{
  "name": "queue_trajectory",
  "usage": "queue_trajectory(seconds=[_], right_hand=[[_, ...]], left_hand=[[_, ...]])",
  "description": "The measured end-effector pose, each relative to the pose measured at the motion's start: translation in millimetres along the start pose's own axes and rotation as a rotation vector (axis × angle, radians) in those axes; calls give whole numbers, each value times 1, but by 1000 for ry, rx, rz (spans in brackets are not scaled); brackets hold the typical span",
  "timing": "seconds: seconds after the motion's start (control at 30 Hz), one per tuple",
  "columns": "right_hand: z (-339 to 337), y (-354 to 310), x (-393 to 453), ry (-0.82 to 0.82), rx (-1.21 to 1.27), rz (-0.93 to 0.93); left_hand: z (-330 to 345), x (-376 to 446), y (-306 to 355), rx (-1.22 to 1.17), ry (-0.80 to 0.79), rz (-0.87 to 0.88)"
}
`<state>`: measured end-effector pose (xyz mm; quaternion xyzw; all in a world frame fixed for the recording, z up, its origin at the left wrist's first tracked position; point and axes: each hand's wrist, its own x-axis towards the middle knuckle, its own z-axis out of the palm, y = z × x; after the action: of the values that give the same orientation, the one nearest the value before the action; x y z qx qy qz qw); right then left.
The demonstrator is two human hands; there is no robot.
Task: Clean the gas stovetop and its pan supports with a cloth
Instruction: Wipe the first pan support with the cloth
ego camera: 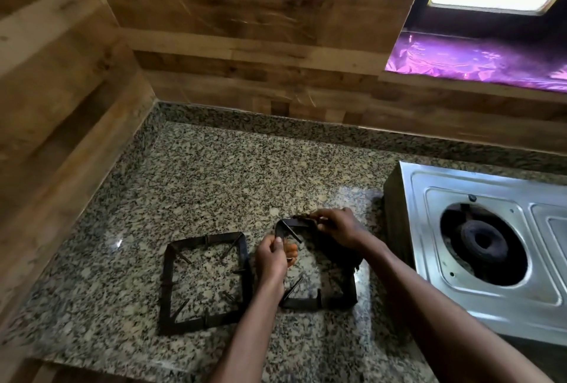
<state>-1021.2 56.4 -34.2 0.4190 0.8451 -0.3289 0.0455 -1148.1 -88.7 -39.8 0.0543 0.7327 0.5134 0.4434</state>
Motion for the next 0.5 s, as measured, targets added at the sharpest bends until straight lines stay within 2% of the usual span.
queue_trajectory(seconds=[0.13,0.23,0.37,0.5], right_hand=[[-9,6,-6,-14,-46,-128],[-20,9,-8,89,-34,-187],[-44,1,-14,251,233,-191],[-64,-14,-17,520,557,17]], left_hand=[[-8,-3,4,19,-60,37],[-9,0,18,51,-99,108],[-8,-1,53,79,-168,233],[-1,-10,77,67,-194,285]])
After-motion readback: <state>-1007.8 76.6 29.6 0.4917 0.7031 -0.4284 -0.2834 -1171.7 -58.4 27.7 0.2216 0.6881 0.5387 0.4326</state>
